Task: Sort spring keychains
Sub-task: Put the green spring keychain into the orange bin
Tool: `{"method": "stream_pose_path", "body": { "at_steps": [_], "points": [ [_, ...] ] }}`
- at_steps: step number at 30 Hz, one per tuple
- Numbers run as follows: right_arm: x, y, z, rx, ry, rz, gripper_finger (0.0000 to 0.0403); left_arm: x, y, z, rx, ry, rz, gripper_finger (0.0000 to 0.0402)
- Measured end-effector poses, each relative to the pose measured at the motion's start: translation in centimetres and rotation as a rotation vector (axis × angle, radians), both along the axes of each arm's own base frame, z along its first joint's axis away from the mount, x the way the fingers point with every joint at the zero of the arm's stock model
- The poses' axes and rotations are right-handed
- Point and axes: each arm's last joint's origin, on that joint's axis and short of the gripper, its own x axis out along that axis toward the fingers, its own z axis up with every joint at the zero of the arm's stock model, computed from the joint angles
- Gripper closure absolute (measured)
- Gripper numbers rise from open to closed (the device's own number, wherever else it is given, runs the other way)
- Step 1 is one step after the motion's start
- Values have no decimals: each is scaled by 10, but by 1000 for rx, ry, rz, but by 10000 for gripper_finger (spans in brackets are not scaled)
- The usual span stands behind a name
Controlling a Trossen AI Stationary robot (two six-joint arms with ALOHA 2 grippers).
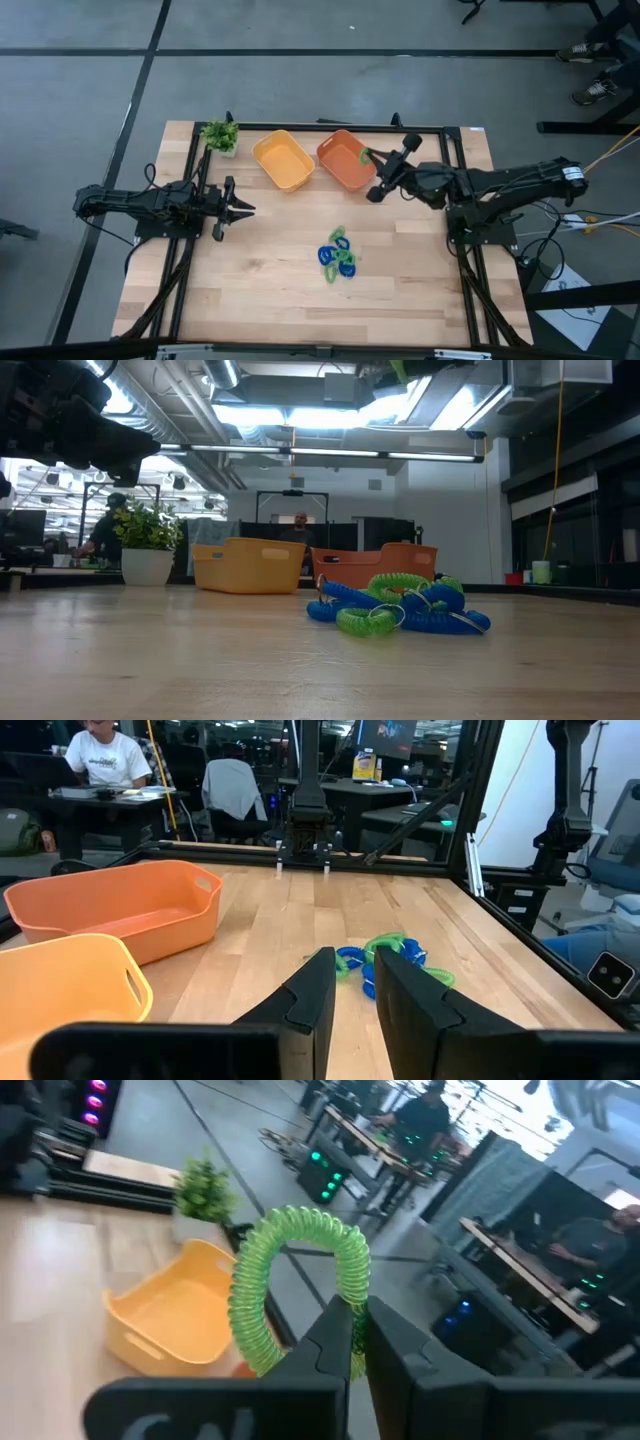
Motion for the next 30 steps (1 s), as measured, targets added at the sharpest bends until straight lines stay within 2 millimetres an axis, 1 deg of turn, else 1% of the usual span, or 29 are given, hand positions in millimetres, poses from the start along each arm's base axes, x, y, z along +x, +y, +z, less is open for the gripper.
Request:
{"method": "stream_pose_path", "body": {
  "at_steps": [4,15,30],
  "points": [
    [-3,-12,1,3,8,-30,382,0,0,0,0,0,0,332],
    [-18,-43,5,26,28,-86,382,0,0,0,0,0,0,332],
    [-26,-81,-4,153,52,-61,382,0,0,0,0,0,0,332]
  ]
}}
